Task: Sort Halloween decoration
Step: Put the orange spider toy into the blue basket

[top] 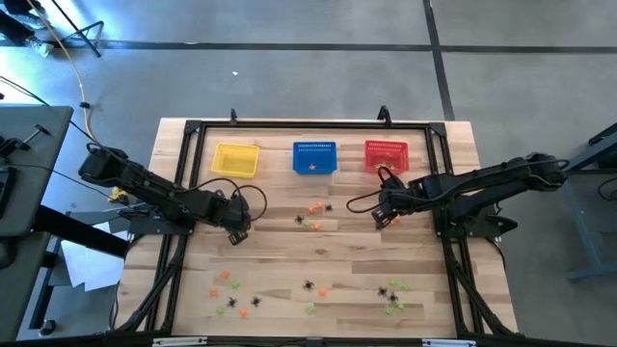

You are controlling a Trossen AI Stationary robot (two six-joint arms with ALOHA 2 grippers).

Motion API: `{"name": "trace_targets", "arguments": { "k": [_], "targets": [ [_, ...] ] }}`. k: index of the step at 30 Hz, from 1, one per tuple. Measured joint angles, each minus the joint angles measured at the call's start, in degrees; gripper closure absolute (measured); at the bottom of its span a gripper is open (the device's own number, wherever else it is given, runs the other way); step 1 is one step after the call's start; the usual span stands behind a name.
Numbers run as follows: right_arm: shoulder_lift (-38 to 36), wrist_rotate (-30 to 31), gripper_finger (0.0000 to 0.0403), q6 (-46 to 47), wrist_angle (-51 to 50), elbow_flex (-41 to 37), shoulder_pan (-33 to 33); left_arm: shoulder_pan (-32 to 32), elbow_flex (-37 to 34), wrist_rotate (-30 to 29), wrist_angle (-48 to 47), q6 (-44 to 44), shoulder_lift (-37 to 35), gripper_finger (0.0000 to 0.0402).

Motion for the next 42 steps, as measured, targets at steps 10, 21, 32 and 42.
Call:
{"name": "trace_targets", "arguments": {
  "k": [10,21,32,42],
  "targets": [
    [0.0,0.0,0.0279,0.0,0.0,0.0,0.0,0.0,6.3,-0.5,-2.1,4.9,-0.1,0.0401],
    [0.0,0.0,0.0279,-0.1,0.0,0.0,0.0,-0.2,15.5,-10.9,-2.0,14.0,-0.2,0.0401],
    [0.0,0.0,0.0279,-0.7,0.0,0.0,0.0,1.9,17.3,-14.1,28.0,40.9,-0.3,0.0401],
    [0.0,0.4,0.0279,-1.7,0.0,0.0,0.0,14.0,17.4,-3.5,42.2,52.7,-0.3,0.0401]
  ]
}}
